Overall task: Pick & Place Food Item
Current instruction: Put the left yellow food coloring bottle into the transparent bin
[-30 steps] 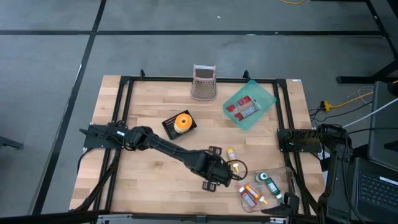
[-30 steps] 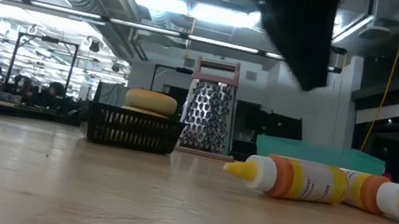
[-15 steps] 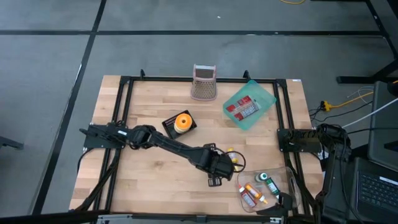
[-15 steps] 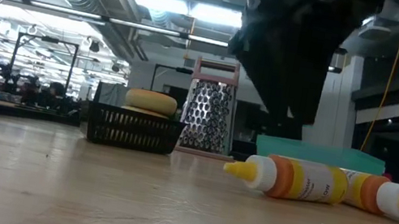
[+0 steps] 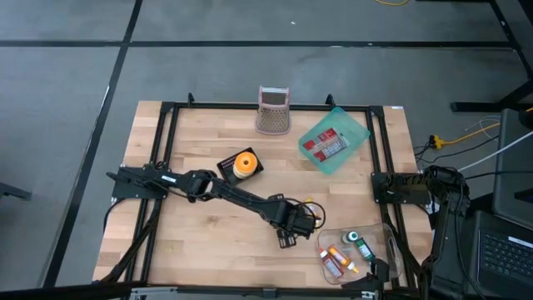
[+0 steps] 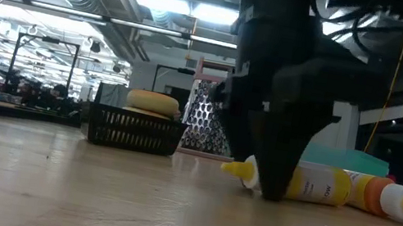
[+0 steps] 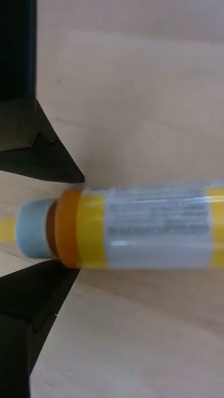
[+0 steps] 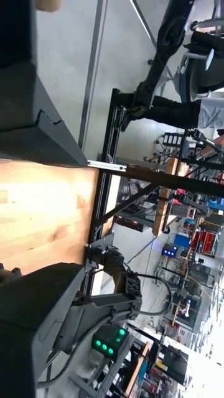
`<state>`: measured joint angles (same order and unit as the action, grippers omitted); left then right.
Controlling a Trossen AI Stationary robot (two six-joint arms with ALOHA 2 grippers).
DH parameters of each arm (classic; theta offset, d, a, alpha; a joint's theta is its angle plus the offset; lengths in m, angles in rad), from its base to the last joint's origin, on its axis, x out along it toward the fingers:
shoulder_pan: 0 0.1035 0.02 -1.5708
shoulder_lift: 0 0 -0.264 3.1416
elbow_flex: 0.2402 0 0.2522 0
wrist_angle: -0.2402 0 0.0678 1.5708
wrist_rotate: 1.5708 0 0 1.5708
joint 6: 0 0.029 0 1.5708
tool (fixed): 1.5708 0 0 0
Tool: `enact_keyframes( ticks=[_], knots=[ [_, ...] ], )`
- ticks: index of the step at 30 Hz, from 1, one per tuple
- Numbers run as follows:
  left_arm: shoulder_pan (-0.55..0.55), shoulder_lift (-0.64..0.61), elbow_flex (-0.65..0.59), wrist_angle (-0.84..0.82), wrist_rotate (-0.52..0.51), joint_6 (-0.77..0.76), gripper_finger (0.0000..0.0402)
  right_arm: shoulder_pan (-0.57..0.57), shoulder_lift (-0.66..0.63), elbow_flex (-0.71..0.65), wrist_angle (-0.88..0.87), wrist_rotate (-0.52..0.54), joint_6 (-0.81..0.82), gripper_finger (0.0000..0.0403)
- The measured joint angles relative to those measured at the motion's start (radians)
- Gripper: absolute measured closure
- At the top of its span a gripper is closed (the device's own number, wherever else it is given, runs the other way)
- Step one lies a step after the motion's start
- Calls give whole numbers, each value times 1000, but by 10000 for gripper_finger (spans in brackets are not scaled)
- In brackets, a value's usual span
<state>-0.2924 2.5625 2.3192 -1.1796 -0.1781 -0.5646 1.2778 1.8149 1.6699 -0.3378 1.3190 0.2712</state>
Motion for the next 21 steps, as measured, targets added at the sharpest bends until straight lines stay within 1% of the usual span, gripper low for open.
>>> enact_keyframes(
  ticks=[3, 6, 9, 12, 13, 17, 21],
  knots=[
    [3, 10, 4, -5, 4, -9, 199, 0, 0, 0, 0, -3, 2, 144],
    [3, 18, 5, 0, 17, 26, 206, 0, 0, 0, -4, -3, 10, 144],
    [2, 19, 5, 6, 15, 58, 237, 0, 0, 0, -9, -3, 10, 144],
    [-8, 13, 3, 10, -31, 75, 286, 0, 0, 0, -11, -3, 10, 144],
    [-12, 7, 0, 12, -50, 83, 291, 0, 0, 0, -11, -1, 10, 144],
    [-28, -29, -4, 16, -121, 136, 291, 0, 0, 0, -21, 26, 9, 144],
    [-40, -155, 0, -11, -138, 157, 291, -1, 0, 0, -37, 32, 33, 144]
  ],
)
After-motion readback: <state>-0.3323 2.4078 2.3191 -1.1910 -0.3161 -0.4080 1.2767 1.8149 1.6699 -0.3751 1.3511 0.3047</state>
